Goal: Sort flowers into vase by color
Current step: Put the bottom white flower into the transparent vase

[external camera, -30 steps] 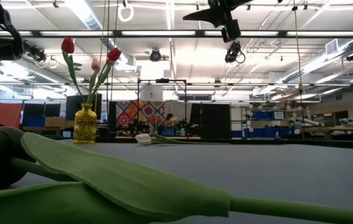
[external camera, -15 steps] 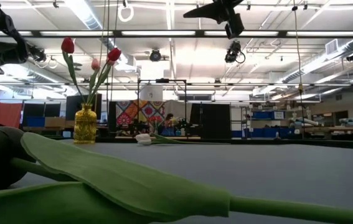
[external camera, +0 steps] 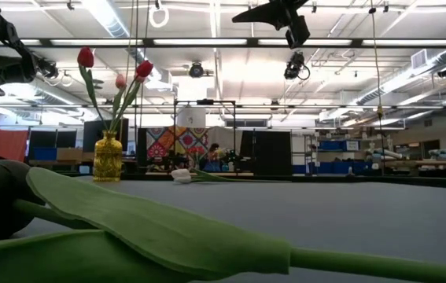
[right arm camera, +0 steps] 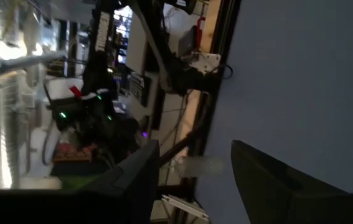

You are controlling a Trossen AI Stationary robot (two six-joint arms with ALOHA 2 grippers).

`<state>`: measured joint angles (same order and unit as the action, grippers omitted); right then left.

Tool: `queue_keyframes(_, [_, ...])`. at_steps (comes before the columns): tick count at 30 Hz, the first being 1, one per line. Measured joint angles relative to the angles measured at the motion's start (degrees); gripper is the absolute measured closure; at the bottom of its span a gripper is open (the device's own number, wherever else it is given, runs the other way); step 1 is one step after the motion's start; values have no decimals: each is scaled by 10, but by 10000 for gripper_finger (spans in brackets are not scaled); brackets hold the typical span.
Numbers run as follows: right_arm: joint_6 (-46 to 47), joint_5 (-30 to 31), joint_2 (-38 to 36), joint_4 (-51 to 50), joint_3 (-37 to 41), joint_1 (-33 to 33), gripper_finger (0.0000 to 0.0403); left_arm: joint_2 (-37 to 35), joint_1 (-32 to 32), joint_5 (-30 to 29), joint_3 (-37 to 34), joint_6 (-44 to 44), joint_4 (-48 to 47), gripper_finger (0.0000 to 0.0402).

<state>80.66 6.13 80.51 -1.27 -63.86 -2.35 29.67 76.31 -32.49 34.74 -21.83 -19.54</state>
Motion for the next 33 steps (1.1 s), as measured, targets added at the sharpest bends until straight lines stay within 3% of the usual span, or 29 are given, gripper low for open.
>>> queue_keyframes(6, [-73,2,0,-30,0,-31,188,-24,0,-38,0,-19,1,321])
queue_keyframes(11, [-164,66,0,-40,0,-68,186,-58,0,-41,1,-36,9,259])
queue_keyframes(14, [-133,110,0,-105,0,-72,186,-83,0,-46,1,-37,12,225])
queue_keyframes(17, [-121,108,0,-161,0,-64,186,-108,0,-68,3,-43,27,208])
queue_keyframes(21, [-165,76,0,-198,0,-49,190,-113,0,-61,23,-41,-7,208])
queue_keyframes(25, [-187,54,0,-198,0,-30,192,-85,0,-54,26,20,-26,225])
queue_keyframes(29, [-206,25,0,-197,0,-12,192,-65,0,-54,26,63,-20,262])
queue_keyframes(33, [-207,5,0,-195,0,8,192,-57,0,-106,26,92,-26,319])
